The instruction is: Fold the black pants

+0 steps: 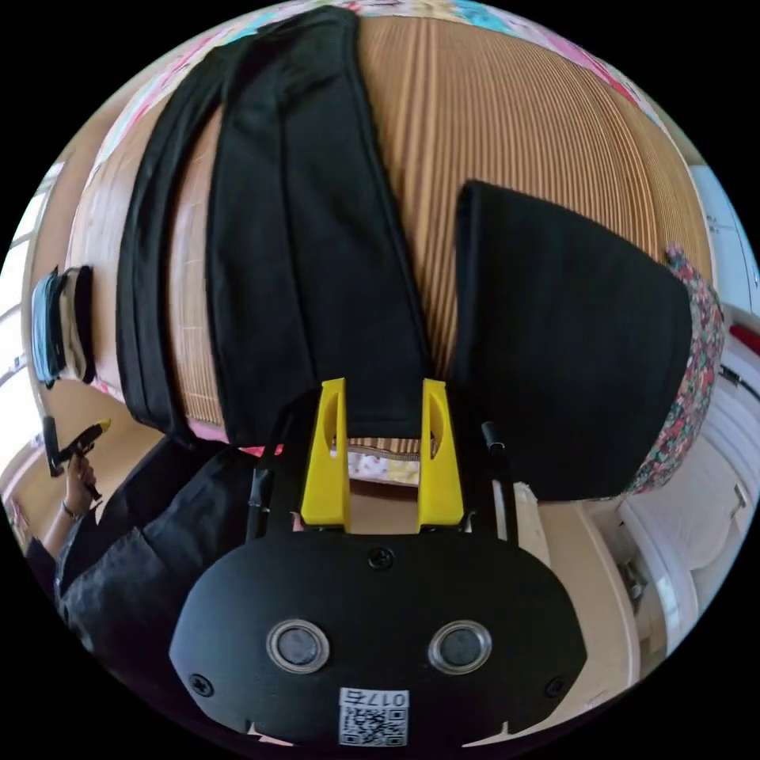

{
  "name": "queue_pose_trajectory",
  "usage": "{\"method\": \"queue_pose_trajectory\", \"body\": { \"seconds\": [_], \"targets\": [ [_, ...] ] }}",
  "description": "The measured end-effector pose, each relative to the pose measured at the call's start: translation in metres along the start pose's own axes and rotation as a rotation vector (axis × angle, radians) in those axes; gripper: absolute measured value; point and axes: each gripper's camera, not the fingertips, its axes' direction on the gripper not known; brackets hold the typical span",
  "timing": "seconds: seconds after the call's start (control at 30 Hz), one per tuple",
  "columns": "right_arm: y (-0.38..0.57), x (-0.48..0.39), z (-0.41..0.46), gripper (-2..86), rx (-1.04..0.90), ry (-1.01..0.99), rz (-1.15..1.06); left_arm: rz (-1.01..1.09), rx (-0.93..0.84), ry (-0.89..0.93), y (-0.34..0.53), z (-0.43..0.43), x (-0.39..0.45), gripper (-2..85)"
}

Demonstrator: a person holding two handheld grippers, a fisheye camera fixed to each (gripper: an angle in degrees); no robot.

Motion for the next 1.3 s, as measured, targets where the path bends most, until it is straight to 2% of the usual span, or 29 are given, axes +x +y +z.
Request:
{"method": "queue_pose_trajectory", "body": {
  "seconds": [0.1,0.2,0.37,0.43,0.6,0.7,0.83,0.9,1.1,1.17,1.2,1.27,1.3],
  "targets": [
    [0.01,0.02,0.02,11.5,-0.086,-0.028,0.035,0.078,0.011,0.027,0.003,-0.006,0.021,0.0],
    [0.027,0.029,0.01,8.9,-0.082,-0.024,0.106,0.191,-0.029,0.028,0.003,-0.003,0.052,0.1],
    [0.067,0.021,-0.008,4.2,-0.142,0.011,-0.025,0.354,-0.045,0.105,0.013,0.01,0.104,-0.6],
    [0.095,0.018,-0.026,3.5,-0.094,-0.089,-0.114,0.387,-0.048,0.129,0.02,0.016,0.117,-0.6],
    [0.198,0.033,-0.104,2.8,0.099,-0.54,-0.188,0.441,-0.04,0.196,0.057,0.024,0.14,0.4],
    [0.243,0.035,-0.148,2.5,0.203,-0.67,-0.201,0.438,-0.086,0.224,0.071,0.034,0.16,3.8],
    [0.269,0.017,-0.187,2.4,0.243,-0.69,-0.239,0.539,-0.124,0.285,0.078,0.035,0.217,8.2],
    [0.275,-0.004,-0.201,2.3,0.206,-0.672,-0.259,0.576,-0.142,0.25,0.079,0.036,0.246,9.7],
    [0.288,-0.061,-0.223,2.3,0.183,-0.638,-0.4,0.648,-0.238,-0.131,0.078,0.072,0.314,15.8],
    [0.29,-0.072,-0.226,2.3,0.178,-0.645,-0.423,0.67,-0.304,-0.263,0.08,0.097,0.314,13.9],
    [0.291,-0.077,-0.227,2.4,0.172,-0.647,-0.435,0.676,-0.303,-0.289,0.082,0.1,0.312,12.8],
    [0.294,-0.083,-0.228,2.6,0.165,-0.633,-0.46,0.705,-0.26,-0.318,0.092,0.098,0.297,5.2],
    [0.296,-0.083,-0.228,2.8,0.153,-0.624,-0.479,0.714,-0.246,-0.302,0.095,0.095,0.293,4.9]
  ]
}}
